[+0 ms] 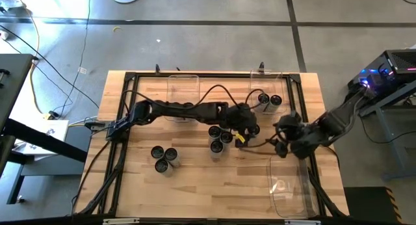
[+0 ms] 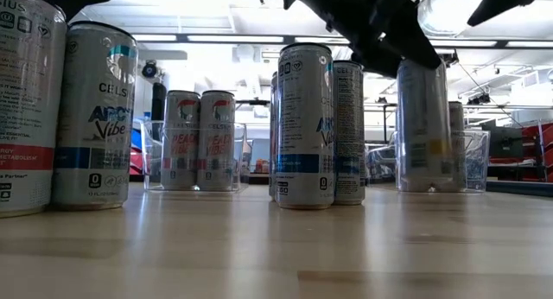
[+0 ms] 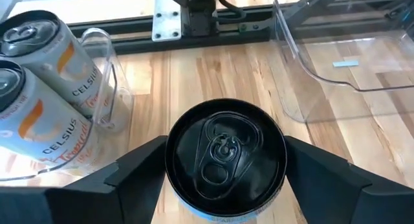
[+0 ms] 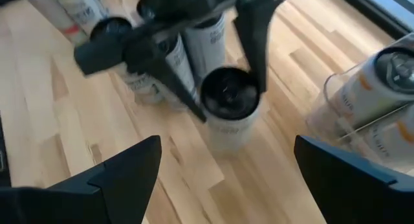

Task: Sort soda cans
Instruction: Put the white-yellow soda can into the top right transparent bin

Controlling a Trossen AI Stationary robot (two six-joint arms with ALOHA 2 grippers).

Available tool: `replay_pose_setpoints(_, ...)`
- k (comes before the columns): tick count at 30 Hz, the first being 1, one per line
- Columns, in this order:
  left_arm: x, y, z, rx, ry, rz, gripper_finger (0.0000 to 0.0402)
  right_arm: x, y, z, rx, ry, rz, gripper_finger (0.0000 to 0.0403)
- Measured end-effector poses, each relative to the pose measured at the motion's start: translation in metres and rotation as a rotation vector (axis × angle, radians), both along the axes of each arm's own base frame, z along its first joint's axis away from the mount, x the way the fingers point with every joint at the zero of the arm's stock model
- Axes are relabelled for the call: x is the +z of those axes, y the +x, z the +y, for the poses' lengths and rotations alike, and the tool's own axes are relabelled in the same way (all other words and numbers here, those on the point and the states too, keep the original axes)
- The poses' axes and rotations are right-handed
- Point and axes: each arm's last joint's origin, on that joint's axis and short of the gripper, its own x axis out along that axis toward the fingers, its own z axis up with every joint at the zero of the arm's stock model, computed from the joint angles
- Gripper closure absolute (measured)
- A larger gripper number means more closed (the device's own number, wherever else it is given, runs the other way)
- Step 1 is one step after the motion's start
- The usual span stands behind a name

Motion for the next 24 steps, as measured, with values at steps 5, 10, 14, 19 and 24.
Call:
replay_pose_setpoints(5,0.002,0.0,0.0,-0.001,0.0,-0.012,0.0111,-0.012,0.01,0.015,-0.016,-0.009,0.044,0.0054)
replay_pose_setpoints(10,-0.007,0.001,0.0,-0.003,0.001,0.013,0.0109,-0.025,0.02,0.029,-0.009,-0.01,0.121,0.0054)
replay_pose_setpoints(14,-0.007,0.002,0.0,-0.01,0.009,0.01,0.0109,-0.034,0.025,0.037,0.002,-0.043,0.156,0.0054)
replay_pose_setpoints(19,-0.006,0.003,0.0,-0.019,0.02,-0.005,0.0109,-0.038,0.027,0.04,0.007,-0.066,0.181,0.0054)
replay_pose_setpoints(24,-0.005,0.003,0.001,-0.033,0.042,-0.011,0.0108,-0.038,0.026,0.039,0.043,-0.095,0.197,0.0054)
